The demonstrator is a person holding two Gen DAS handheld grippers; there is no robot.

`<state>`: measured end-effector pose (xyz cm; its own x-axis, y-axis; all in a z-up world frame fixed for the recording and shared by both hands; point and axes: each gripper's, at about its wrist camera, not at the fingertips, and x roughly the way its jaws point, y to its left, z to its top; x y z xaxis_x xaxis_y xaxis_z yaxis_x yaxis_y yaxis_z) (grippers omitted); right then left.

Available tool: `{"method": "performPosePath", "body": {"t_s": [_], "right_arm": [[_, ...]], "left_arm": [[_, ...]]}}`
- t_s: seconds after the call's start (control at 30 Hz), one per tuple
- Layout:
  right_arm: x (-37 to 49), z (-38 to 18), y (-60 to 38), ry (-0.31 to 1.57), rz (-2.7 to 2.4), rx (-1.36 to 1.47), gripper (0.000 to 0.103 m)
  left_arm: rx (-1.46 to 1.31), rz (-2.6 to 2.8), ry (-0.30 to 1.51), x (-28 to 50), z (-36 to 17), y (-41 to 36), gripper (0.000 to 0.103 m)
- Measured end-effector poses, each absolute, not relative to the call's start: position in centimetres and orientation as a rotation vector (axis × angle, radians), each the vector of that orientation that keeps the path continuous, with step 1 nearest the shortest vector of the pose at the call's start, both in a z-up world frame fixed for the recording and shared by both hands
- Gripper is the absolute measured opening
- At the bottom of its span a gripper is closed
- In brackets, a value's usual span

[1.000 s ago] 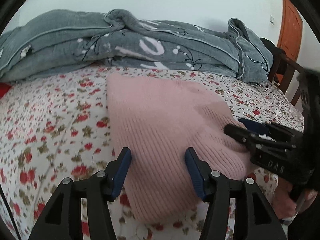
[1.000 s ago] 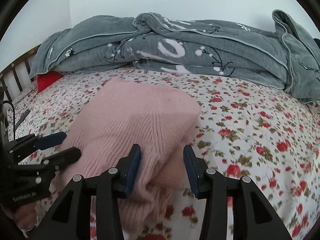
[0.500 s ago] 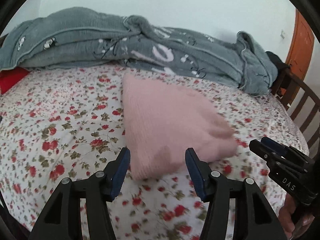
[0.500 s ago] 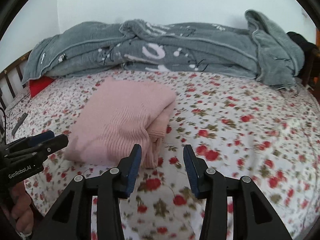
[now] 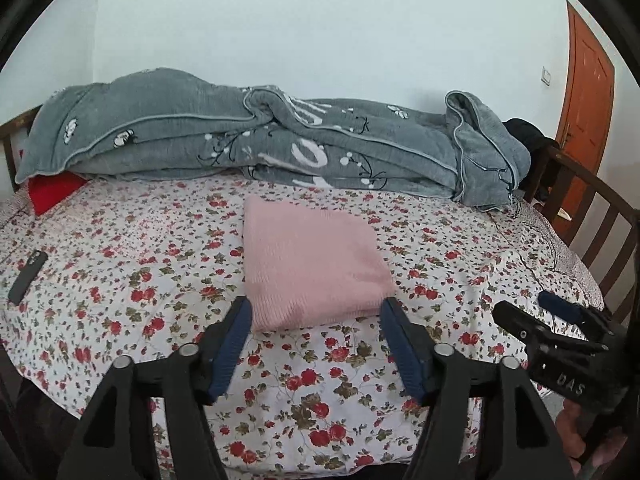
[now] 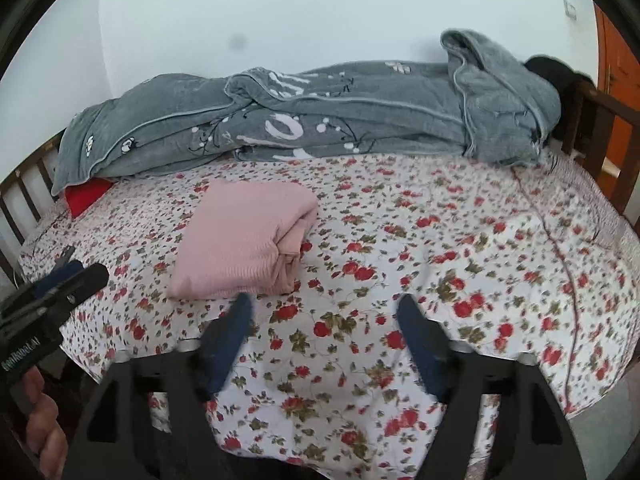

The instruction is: Fold small clothes

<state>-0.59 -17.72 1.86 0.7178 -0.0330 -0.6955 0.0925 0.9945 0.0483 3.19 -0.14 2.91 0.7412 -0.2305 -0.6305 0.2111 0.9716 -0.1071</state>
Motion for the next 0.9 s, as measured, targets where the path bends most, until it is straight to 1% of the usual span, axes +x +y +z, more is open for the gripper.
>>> {"method": "performPosePath", "body": {"t_s": [0.07, 0.17, 0.27, 0.9], "right_arm": [[-1.5, 2.4, -17.3, 0.727, -0.083, 0.043, 0.093], [-2.3, 2.6, -17.1, 0.723, -0.080, 0.027, 0.096], [-2.8, 2.5, -17.4, 0.730, -0.075, 0.035, 0.096], [-3.9, 3.0, -18.6, 0.713, -0.106, 0.046, 0.097]], "left_arm": [[0.000, -0.208, 0.681, 2.8, 2.9, -0.5, 0.070], [0.022, -0.187, 0.681, 2.2, 2.8, -0.7, 0.075], [0.031, -0.153, 0.674, 2.0, 2.6, -0.6, 0.077], [0.038, -0.172, 0.672, 1.4, 2.8, -1.6, 0.079]]}}
